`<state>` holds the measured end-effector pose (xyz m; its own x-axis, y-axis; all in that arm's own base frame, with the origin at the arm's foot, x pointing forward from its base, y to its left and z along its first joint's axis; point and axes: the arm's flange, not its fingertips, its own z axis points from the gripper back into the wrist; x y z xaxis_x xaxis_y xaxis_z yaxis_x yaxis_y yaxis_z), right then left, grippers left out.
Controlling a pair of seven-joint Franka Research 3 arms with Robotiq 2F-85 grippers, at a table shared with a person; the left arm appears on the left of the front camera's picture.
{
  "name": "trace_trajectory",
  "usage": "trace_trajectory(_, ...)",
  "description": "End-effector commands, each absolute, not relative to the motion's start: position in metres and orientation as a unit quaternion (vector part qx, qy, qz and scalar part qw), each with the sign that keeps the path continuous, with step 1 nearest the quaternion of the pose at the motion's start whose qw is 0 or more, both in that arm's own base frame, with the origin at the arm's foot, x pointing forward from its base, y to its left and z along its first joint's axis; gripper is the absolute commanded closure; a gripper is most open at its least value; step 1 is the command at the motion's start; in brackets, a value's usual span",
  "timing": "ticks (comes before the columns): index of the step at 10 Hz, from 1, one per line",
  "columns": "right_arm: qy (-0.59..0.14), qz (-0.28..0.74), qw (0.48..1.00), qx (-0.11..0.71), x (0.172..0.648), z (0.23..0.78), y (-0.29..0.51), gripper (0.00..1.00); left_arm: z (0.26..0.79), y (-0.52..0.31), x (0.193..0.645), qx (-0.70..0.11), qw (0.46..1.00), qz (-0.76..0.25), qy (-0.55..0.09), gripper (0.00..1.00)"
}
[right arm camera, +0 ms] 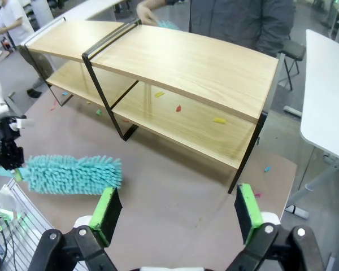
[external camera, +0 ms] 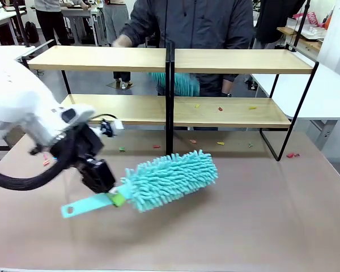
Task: Clean the shelves.
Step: Clean another randomly selected level of the Shelf with the Duster.
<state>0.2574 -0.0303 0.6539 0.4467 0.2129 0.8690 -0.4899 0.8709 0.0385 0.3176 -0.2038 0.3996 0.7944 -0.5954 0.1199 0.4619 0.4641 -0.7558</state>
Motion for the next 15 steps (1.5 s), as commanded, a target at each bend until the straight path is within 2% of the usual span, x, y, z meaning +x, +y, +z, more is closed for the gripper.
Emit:
trace_trajectory(1, -0.483, 0.209, 0.837, 0.145, 0.258, 0.654, -0.031, 0.0, 0.414, -0.179, 0.309, -0.406, 0.852, -0.326, 0.063, 0.87)
trace_trajectory(4, -0.483, 0.209, 0.837, 0.145, 0.258, 0.654, -0.031, 0.0, 0.401, -0.2, 0.32, -0.411, 0.853, -0.313, 0.079, 0.87)
trace_trajectory(6, -0.483, 0.209, 0.837, 0.145, 0.258, 0.654, -0.031, 0.0, 0.404, -0.236, 0.302, -0.407, 0.866, -0.291, -0.006, 0.87)
trace_trajectory(8, -0.483, 0.209, 0.837, 0.145, 0.258, 0.654, -0.031, 0.0, 0.412, -0.266, 0.305, -0.435, 0.836, -0.334, 0.001, 0.87)
trace_trajectory(10, -0.483, 0.209, 0.837, 0.145, 0.258, 0.654, -0.031, 0.0, 0.418, -0.282, 0.304, -0.437, 0.839, -0.323, -0.038, 0.87)
trace_trajectory(11, -0.483, 0.209, 0.837, 0.145, 0.258, 0.654, -0.031, 0.0, 0.417, -0.291, 0.306, -0.448, 0.836, -0.317, -0.024, 0.87)
trace_trajectory(12, -0.483, 0.209, 0.837, 0.145, 0.258, 0.654, -0.031, 0.0, 0.402, -0.328, 0.313, -0.424, 0.878, -0.215, -0.059, 0.87)
trace_trajectory(13, -0.483, 0.209, 0.837, 0.145, 0.258, 0.654, -0.031, 0.0, 0.4, -0.334, 0.314, -0.415, 0.889, -0.179, -0.073, 0.87)
trace_trajectory(14, -0.483, 0.209, 0.837, 0.145, 0.258, 0.654, -0.031, 0.0, 0.398, -0.337, 0.314, -0.371, 0.911, -0.174, -0.055, 0.87)
trace_trajectory(15, -0.483, 0.209, 0.837, 0.145, 0.258, 0.654, -0.031, 0.0, 0.411, -0.302, 0.309, -0.418, 0.873, -0.247, -0.046, 0.87)
